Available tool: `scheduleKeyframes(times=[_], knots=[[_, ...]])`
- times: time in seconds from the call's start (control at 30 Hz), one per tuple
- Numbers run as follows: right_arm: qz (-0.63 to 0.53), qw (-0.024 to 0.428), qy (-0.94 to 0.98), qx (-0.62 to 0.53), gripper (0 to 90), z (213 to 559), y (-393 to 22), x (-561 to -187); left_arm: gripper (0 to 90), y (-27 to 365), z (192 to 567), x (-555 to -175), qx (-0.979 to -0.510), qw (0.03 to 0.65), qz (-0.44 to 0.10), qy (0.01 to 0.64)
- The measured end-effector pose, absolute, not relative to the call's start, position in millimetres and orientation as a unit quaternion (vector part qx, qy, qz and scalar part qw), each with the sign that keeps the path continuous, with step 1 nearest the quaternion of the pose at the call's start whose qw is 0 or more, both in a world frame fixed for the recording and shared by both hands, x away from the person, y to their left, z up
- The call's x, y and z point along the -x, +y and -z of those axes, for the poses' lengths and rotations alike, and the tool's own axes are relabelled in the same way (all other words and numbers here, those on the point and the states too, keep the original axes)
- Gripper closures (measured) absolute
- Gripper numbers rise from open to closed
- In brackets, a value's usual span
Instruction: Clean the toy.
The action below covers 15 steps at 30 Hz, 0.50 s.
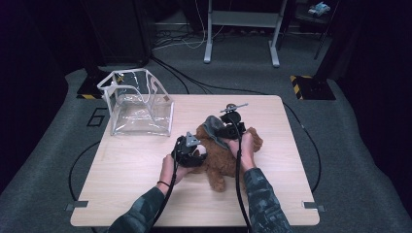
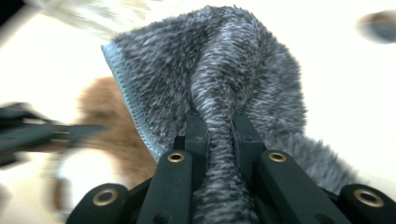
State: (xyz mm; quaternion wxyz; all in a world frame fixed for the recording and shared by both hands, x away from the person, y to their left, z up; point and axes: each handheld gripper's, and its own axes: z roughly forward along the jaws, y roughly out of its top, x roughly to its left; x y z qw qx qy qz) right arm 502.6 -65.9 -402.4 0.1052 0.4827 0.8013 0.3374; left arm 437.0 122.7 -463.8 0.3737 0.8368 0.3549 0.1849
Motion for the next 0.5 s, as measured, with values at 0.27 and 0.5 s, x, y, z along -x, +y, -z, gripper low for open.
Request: scheduleKeyframes(times=[0.27, 0.5], knots=[[-0.212, 0.227, 0.819, -0.483, 80.4, 411, -64, -494, 41.8, 122, 464, -437, -0.837, 0.374, -0.186, 0.355], [-0.265, 0.187, 0.821, -0.471, 80.3, 416, -47, -488, 41.9, 122, 464, -437, -0.839, 0.37, -0.187, 0.353]])
